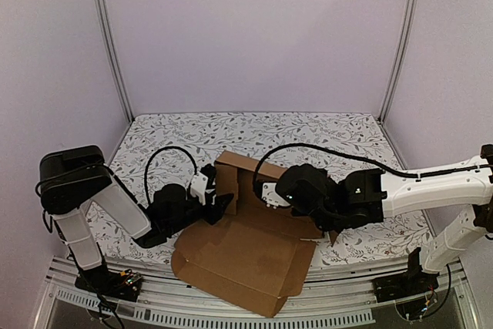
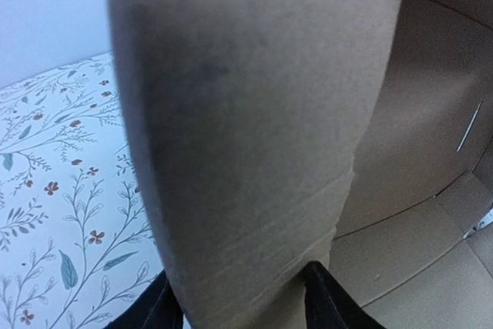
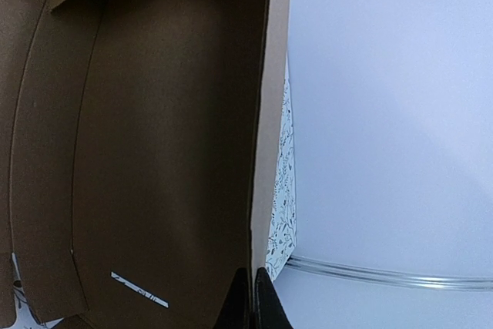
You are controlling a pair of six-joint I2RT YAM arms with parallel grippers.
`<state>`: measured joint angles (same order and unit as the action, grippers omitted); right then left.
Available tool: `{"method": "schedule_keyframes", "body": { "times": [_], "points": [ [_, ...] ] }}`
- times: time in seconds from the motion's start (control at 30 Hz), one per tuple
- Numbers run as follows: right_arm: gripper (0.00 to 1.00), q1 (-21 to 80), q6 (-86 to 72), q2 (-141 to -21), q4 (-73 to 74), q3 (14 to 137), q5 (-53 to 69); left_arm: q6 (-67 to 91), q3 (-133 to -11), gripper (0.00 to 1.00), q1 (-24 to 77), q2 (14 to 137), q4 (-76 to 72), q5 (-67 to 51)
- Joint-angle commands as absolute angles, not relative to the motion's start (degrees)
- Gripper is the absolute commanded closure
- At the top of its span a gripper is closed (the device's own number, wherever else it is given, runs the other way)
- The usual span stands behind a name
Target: Fold the paper box
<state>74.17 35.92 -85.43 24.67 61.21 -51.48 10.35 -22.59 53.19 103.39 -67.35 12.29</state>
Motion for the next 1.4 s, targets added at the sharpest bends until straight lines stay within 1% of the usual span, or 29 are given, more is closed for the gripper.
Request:
{"method": "schedule_keyframes", "body": {
  "times": [0.0, 0.17, 0.33, 0.47, 0.6, 0.83, 0.93, 0.97, 1.0, 1.1, 1.17, 1.2, 1.3, 1.37],
  "points": [
    [1.0, 73.54, 33.18, -85.42, 25.19, 60.57, -45.09, 12.05, -22.17, 0.46, 54.06, 103.19, -65.45, 9.89],
    [1.0, 72.54, 33.07, -85.5, 25.83, 61.47, -44.93, 11.81, -21.18, 0.41, 54.05, 105.76, -69.49, 10.31],
    [1.0, 71.69, 33.31, -85.31, 26.32, 61.59, -44.59, 11.07, -20.5, 0.41, 54.05, 107.84, -72.77, 11.54],
    [1.0, 71.47, 33.24, -84.87, 26.42, 61.58, -44.14, 9.75, -20.31, 0.41, 53.8, 108.15, -73.3, 12.62],
    [1.0, 71.53, 33.22, -84.9, 26.75, 61.81, -43.86, 9.83, -20.83, 0.43, 52.41, 109.56, -73.83, 11.31],
    [1.0, 71.47, 32.93, -84.57, 27.22, 62.79, -43.91, 9.68, -24.13, 0.44, 51.94, 113.63, -75.21, 9.54],
    [1.0, 71.54, 32.72, -84.54, 27.48, 62.99, -43.86, 9.16, -25.53, 0.47, 51.94, 114.23, -75.23, 9.37],
    [1.0, 71.51, 32.62, -84.62, 27.51, 63.03, -43.81, 8.92, -25.89, 0.48, 51.9, 114.25, -75.17, 9.36],
    [1.0, 71.54, 32.57, -84.68, 27.63, 63.04, -43.84, 8.7, -26.2, 0.52, 51.86, 114.26, -75.07, 9.41],
    [1.0, 71.52, 32.28, -84.88, 27.67, 63.16, -43.77, 8.19, -26.62, 0.75, 51.78, 114.26, -74.97, 9.77],
    [1.0, 71.54, 32.19, -85.03, 27.62, 63.25, -43.73, 8.09, -26.72, 0.85, 51.77, 114.3, -75.06, 10.04],
    [1.0, 71.54, 32.09, -85.14, 27.6, 63.24, -43.67, 8.16, -26.68, 0.87, 51.72, 114.17, -75.06, 10.08],
    [1.0, 71.49, 31.87, -85.25, 27.62, 63.29, -43.62, 8.18, -26.76, 0.9, 51.68, 113.96, -74.99, 9.93],
    [1.0, 71.53, 31.82, -85.25, 27.71, 63.31, -43.6, 8.21, -26.78, 0.94, 51.68, 113.71, -74.93, 9.78]
  ]
}}
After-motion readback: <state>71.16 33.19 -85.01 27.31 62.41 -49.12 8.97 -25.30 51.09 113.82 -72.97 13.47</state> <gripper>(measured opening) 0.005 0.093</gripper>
